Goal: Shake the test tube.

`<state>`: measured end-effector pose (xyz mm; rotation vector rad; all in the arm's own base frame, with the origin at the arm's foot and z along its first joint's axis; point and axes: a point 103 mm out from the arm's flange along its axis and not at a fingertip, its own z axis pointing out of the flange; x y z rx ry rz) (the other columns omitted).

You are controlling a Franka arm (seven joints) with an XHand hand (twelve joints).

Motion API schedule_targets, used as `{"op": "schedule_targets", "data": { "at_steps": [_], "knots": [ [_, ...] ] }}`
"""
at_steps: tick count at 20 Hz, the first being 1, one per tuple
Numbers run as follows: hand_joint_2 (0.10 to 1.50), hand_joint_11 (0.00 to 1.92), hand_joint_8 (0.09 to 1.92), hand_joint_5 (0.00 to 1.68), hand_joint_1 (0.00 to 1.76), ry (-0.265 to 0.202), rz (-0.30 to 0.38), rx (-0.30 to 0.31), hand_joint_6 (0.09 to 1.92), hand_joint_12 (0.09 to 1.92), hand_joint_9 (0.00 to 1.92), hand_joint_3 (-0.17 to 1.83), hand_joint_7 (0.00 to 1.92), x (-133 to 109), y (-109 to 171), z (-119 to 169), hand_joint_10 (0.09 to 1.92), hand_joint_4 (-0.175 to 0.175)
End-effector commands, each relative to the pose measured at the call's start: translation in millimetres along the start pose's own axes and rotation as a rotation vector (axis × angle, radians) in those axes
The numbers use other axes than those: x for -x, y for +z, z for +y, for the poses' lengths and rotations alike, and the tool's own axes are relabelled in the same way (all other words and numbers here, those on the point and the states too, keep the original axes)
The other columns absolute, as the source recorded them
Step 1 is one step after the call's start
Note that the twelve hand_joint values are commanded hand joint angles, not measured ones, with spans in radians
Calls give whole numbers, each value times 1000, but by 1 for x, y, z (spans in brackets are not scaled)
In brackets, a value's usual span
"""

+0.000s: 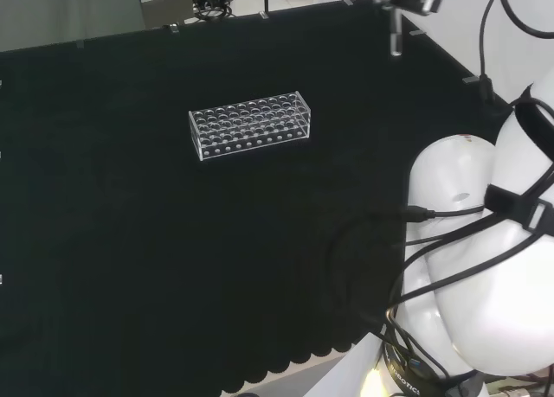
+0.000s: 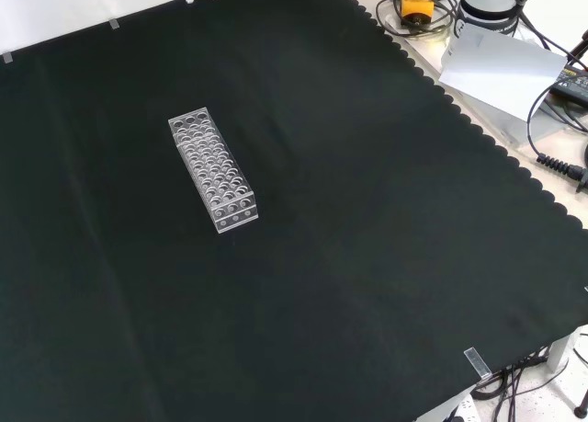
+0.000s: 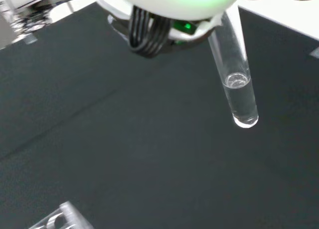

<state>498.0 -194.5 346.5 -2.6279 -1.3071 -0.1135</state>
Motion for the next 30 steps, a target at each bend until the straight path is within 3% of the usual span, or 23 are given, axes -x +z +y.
{"op": "schedule_targets", "data": {
  "at_steps": [1,9,12,16,20,24,27,30],
  "knots": [
    [691,1291,337,1318,1225,-212,46,-37,543,846,1630,571,1748,-100,28,-28,367,-175],
    [690,1290,336,1318,1225,-341,101,-78,543,847,1630,572,1749,-171,41,-58,368,-175],
    [690,1289,336,1318,1225,-355,120,-76,543,848,1629,573,1749,-181,41,-63,369,-175],
    [690,1289,335,1318,1225,-349,120,-72,543,848,1629,573,1749,-175,38,-59,369,-175],
    [689,1288,335,1318,1225,-287,72,-59,543,849,1629,574,1750,-143,33,-41,370,-175],
    [689,1288,335,1318,1225,-189,30,-53,544,850,1628,574,1750,-91,28,-15,370,-175],
    [689,1287,334,1318,1225,-114,1,-22,544,850,1628,574,1750,-61,18,-11,371,-175],
    [689,1287,334,1318,1225,-30,11,-12,544,851,1628,575,1750,-23,10,-2,371,-175]
  ]
}}
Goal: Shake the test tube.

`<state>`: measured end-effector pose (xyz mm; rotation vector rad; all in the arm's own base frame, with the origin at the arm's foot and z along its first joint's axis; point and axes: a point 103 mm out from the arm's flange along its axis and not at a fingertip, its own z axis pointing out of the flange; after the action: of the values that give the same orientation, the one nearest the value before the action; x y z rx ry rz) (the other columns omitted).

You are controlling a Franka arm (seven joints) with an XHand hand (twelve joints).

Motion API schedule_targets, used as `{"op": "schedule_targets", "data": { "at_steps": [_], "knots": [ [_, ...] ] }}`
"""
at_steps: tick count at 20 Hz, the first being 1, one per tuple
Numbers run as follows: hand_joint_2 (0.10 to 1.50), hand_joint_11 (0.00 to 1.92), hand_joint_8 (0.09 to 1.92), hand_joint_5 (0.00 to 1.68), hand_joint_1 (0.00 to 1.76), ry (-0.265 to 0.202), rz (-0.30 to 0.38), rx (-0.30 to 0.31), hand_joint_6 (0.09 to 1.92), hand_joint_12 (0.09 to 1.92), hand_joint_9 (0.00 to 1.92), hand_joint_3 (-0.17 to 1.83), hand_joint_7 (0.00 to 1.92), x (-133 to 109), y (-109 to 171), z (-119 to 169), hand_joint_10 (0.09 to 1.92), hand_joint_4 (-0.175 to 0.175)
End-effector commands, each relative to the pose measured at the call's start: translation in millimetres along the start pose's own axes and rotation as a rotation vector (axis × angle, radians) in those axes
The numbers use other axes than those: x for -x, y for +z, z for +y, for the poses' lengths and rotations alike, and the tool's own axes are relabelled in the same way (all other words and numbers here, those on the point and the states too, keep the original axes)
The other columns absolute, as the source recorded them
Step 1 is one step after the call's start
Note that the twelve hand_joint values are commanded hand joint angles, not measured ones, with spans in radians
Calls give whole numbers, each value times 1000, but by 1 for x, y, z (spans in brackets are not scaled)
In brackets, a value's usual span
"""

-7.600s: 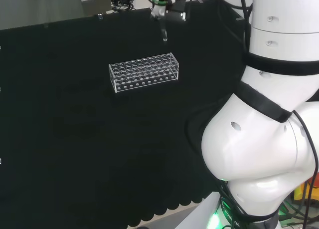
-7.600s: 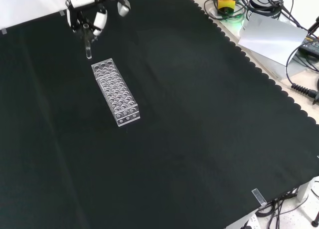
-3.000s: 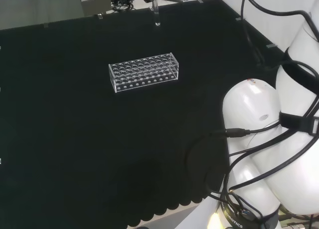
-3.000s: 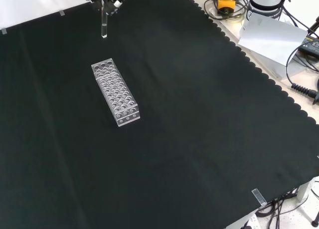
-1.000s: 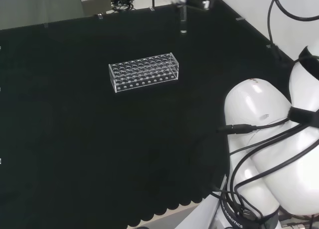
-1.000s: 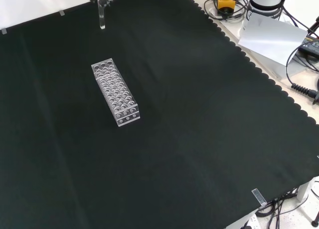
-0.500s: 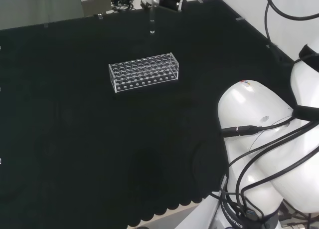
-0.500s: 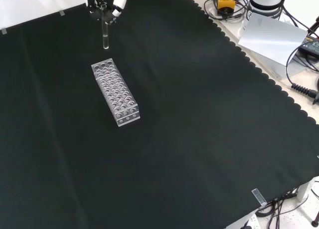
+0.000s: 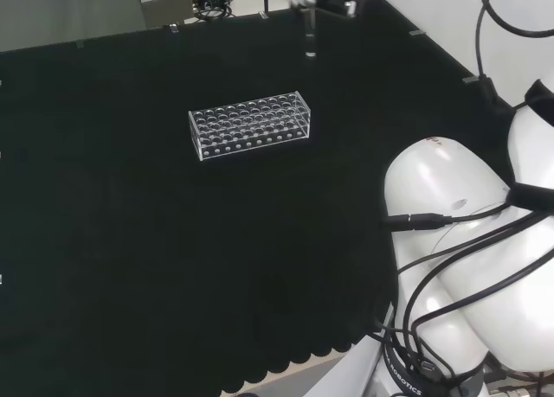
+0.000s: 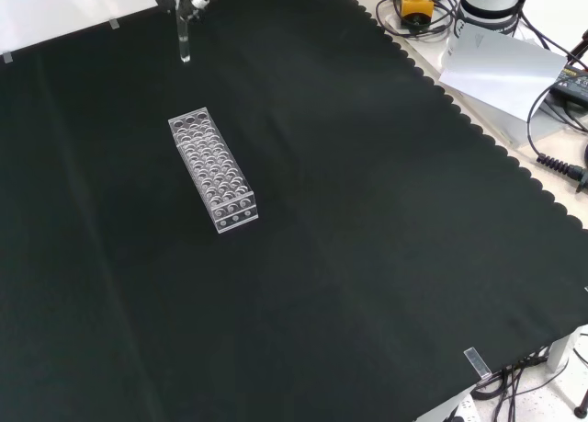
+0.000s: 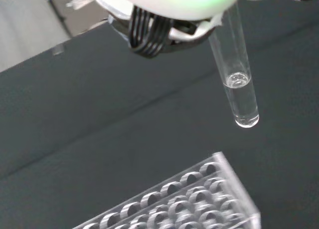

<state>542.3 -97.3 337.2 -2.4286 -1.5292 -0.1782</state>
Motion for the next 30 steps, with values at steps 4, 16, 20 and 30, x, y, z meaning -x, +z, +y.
{"op": "schedule_targets", "data": {
  "at_steps": [4,16,20,30],
  "knots": [
    [689,1287,333,1318,1225,253,-54,66,544,851,1627,575,1750,121,-38,2,372,-175],
    [688,1286,332,1318,1225,271,-21,68,544,853,1627,576,1751,122,-31,5,373,-175],
    [688,1286,332,1318,1225,211,9,39,544,853,1626,577,1751,93,-12,9,374,-175],
    [688,1285,331,1318,1225,89,47,-7,544,854,1626,577,1751,19,24,23,375,-175]
  ]
}}
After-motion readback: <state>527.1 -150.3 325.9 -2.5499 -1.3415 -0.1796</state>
